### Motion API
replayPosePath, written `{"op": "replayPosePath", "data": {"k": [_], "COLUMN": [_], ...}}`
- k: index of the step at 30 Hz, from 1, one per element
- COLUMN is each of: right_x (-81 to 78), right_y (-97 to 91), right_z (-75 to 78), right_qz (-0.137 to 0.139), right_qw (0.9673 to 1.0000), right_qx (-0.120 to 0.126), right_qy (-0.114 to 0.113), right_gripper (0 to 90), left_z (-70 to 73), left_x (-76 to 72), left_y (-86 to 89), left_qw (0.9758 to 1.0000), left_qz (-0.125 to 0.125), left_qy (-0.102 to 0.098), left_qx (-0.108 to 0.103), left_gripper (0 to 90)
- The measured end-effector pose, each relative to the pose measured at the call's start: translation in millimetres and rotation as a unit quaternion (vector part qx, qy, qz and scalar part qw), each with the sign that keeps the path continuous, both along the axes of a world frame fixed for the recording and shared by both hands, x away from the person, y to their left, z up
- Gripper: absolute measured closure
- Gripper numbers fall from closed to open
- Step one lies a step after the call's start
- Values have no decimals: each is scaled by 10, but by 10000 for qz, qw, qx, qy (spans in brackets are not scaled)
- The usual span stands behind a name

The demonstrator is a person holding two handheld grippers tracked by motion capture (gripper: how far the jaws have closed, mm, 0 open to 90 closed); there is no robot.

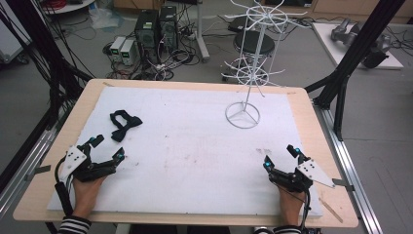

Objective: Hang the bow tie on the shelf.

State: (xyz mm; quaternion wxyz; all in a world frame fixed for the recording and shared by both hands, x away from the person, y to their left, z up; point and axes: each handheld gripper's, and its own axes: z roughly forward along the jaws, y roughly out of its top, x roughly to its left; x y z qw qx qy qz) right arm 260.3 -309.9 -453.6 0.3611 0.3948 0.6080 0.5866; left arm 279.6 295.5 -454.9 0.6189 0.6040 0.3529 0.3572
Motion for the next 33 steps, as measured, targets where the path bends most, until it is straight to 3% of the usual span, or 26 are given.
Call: {"op": "replayPosePath", "data": {"k": [23, 29, 33], "right_x": [-2, -2, 0], "right_y": [-5, -4, -3], "right_z": [-2, -2, -1], "right_qz": [-54, -58, -57], "right_qw": [10000, 10000, 10000], "right_qx": [-6, 9, -15], "right_qy": [-39, -30, -38], "right_gripper": [79, 79, 79], "left_z": [9, 48, 163], "left_x": [21, 54, 105], "left_y": [-6, -3, 18], "left_qw": [9999, 9995, 9989], "left_qz": [78, 110, 154], "left_qy": [112, 255, 347], "left_qx": [17, 148, 265], "left_gripper": [102, 102, 102]}}
